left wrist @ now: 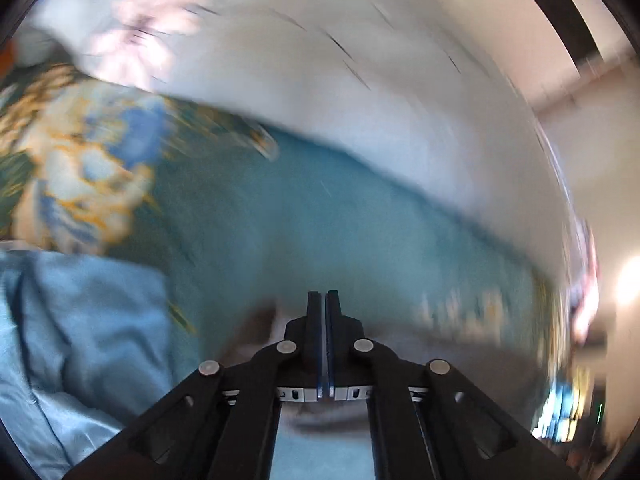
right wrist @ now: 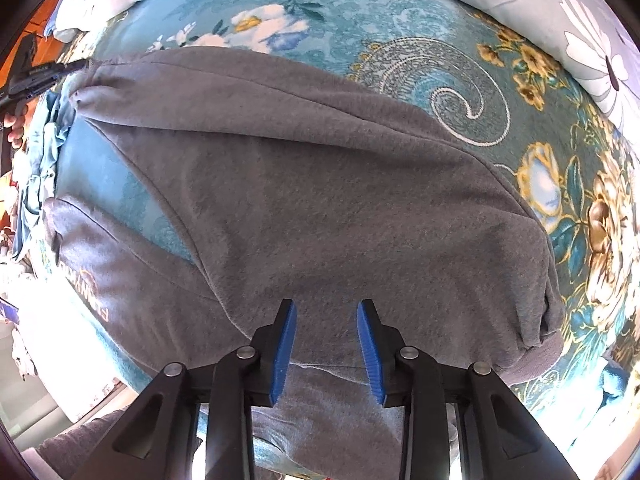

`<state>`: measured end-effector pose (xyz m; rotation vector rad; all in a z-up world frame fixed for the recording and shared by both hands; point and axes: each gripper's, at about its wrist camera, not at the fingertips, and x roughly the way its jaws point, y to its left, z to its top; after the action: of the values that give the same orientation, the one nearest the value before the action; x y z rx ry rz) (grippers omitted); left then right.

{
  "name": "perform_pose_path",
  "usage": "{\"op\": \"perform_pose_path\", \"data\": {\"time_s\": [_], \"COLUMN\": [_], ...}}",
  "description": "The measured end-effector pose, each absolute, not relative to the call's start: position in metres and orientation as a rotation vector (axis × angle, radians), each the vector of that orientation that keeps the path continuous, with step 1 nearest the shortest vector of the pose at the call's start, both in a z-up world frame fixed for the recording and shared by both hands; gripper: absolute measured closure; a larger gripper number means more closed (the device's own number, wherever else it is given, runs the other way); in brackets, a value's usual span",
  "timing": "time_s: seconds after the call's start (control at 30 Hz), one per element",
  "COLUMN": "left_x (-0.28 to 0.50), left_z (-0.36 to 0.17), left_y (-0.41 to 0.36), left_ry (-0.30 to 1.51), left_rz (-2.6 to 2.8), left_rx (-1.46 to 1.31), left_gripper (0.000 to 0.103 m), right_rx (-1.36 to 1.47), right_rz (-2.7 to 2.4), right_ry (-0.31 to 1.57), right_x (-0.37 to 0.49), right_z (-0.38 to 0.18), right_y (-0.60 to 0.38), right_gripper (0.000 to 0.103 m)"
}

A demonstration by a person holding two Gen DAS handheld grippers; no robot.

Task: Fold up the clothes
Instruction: 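Open the right gripper off the waistband while the left gripper lays the cuff down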

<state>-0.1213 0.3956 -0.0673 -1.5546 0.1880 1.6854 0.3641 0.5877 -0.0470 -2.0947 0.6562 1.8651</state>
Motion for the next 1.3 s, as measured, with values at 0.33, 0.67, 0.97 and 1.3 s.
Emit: {"op": "perform_pose_path", "data": {"time_s": [0.33,0.67,0.97,1.3], "left_x": [-0.123,-0.049,-0.001,-0.003], "left_z": [-0.078,-0.056,-0.087,-0.091], "left_y": [0.388,0.411,0.458,0.476], "left_ry": [0.185,0.754,1.202,1.288], "left_rz": [1.66,1.581,1.186,1.184], "left_rx": [-1.66,-1.345,-1.125,-1.065], "left_gripper": [0.1,0.06,0.06,0.095], "right_rx": [-2.073,-2.078,-2.08,-2.048], "right_rz": [1.83,1.828,1.829,1.786], "right_ry": [0.691,0.726,0.745,0.805], "right_x": [0.384,0.386,0.384,0.396], "right_z": [-0.038,-0.049,-0.06,-0.066], "right_y": [0.597,0.587,0.581,0.588], "right_gripper": [0.068,0.068,0.067,0.065]}}
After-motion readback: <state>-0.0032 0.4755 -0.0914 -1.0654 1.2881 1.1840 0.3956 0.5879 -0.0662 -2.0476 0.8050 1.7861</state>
